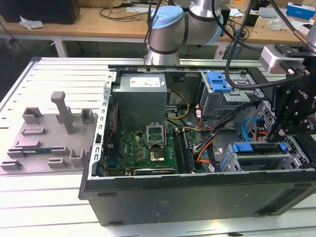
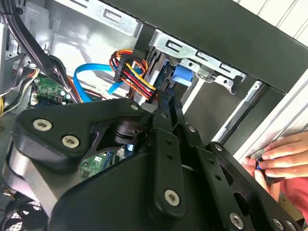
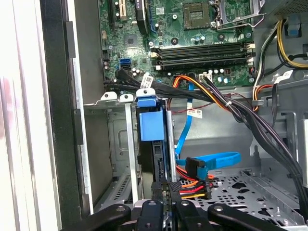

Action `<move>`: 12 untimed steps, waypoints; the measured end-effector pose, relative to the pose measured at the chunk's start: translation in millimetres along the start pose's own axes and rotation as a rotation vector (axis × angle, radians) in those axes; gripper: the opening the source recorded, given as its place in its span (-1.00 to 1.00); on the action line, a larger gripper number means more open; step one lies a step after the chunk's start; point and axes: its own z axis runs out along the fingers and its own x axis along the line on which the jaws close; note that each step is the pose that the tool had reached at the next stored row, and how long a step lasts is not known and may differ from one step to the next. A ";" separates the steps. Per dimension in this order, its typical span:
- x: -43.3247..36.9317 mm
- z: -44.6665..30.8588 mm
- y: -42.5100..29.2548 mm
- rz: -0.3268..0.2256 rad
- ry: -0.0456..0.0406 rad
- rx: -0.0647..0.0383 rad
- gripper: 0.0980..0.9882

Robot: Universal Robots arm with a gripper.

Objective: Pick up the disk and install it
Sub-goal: 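Insert the first disk wire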

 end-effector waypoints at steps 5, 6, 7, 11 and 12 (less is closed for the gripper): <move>-0.1 2.0 0.0 0.000 -0.0001 0.000 -0.85; -0.2 2.3 0.0 0.000 -0.0002 0.000 -0.85; -0.2 2.8 0.0 0.000 -0.0002 0.000 -0.85; -0.3 4.2 0.1 0.000 -0.0001 0.000 -0.85; -0.3 5.0 0.1 0.000 -0.0002 -0.001 -0.85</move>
